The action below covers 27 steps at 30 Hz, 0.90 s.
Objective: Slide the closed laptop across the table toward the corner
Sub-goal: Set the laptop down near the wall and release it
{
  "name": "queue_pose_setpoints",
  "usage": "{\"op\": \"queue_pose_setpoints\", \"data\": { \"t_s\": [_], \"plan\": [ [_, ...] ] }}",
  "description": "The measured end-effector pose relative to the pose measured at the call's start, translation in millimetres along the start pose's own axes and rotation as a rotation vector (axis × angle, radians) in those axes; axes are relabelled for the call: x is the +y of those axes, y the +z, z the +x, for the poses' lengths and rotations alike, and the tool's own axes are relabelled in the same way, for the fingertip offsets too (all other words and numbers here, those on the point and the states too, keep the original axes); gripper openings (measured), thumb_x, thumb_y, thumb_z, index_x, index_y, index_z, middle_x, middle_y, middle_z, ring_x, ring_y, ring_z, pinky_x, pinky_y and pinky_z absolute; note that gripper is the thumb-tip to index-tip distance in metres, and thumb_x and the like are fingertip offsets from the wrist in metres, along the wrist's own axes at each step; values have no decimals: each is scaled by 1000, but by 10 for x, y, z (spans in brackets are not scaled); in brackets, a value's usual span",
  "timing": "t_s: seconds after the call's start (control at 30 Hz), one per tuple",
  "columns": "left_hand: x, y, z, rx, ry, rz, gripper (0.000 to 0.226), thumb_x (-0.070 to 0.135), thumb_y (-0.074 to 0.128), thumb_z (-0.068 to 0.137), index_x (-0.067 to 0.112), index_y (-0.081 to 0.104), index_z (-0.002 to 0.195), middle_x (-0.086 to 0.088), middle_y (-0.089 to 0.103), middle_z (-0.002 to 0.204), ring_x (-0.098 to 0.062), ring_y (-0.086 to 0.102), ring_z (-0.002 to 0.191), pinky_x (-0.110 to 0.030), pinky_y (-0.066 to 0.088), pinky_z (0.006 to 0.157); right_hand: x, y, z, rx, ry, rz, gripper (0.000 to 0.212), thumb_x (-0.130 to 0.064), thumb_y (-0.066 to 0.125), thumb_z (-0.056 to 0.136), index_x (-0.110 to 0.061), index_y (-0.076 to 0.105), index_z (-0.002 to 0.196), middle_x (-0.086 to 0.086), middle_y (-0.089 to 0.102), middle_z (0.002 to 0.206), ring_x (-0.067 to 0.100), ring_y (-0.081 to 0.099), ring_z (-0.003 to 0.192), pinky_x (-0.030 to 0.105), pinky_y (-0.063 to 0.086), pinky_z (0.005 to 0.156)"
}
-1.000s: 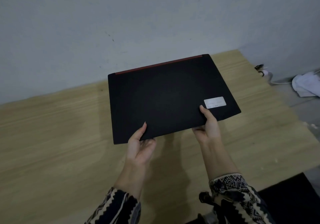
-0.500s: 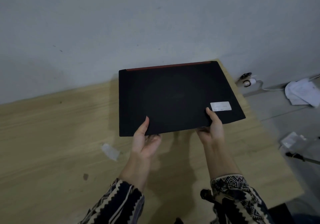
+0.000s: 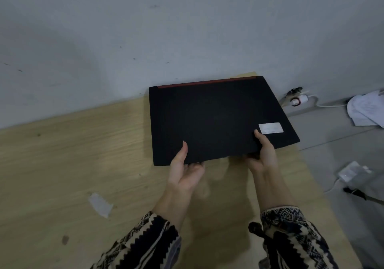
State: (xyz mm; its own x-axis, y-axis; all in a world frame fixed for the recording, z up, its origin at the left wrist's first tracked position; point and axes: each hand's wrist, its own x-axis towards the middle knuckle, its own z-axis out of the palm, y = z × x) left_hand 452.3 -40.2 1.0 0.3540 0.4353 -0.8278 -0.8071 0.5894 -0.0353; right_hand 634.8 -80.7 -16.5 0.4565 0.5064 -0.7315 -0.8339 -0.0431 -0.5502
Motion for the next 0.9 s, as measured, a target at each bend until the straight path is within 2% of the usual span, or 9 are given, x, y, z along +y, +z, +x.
{"op": "queue_pose_setpoints", "data": {
  "t_s": [0.13,0.23,0.3,0.43,0.6,0.7,0.83,0.9],
  "plan": [
    [-97,-2,93,29,-13,-13,41,10,70,88,1,55,126,-20,65,120,-33,59,119,-47,44,109,-82,-14,145,-13,9,-45,8,-16,63,93,-14,67,100,7,72,101,23,68,95,39,56,79],
    [-136,-26,160,48,-11,-6,45,12,70,88,2,54,130,-18,64,122,-31,58,120,-44,43,111,-125,-1,218,-12,5,-74,17,-17,65,92,-14,66,109,9,71,111,24,68,98,43,56,87],
    [-159,-31,198,65,-10,5,46,12,70,88,3,54,130,-17,65,121,-30,60,118,-43,44,109,-149,7,248,-16,-1,-71,23,-16,65,92,-15,64,114,10,70,113,25,67,100,45,56,87],
    [-165,-14,251,71,-14,-2,45,12,70,88,3,54,129,-17,65,120,-31,61,114,-45,44,110,-168,22,296,-16,5,-49,19,-14,64,92,-15,64,111,9,70,112,27,67,103,48,55,94],
    [-142,44,253,68,-14,4,43,14,72,88,2,56,125,-17,67,115,-30,61,114,-44,44,110,-210,87,329,-7,34,-75,12,-17,64,93,-15,66,105,8,72,106,26,68,99,45,57,80],
    [-140,77,256,102,-2,20,53,24,77,83,3,56,126,-15,65,121,-29,61,117,-45,45,110,-223,110,336,19,51,-108,11,-19,63,94,-14,66,103,10,71,109,29,66,103,51,54,93],
    [-148,141,255,163,12,34,60,31,81,79,4,56,127,-15,65,122,-31,61,118,-50,46,108,-240,150,343,72,68,-127,6,-17,62,96,-12,66,97,10,70,103,31,65,106,52,52,96],
    [-151,186,233,190,0,47,62,34,80,79,3,54,126,-16,64,124,-34,59,120,-54,46,105,-248,186,361,125,87,-162,8,-18,65,94,-11,65,99,12,69,109,34,65,109,55,50,100]
  ]
}}
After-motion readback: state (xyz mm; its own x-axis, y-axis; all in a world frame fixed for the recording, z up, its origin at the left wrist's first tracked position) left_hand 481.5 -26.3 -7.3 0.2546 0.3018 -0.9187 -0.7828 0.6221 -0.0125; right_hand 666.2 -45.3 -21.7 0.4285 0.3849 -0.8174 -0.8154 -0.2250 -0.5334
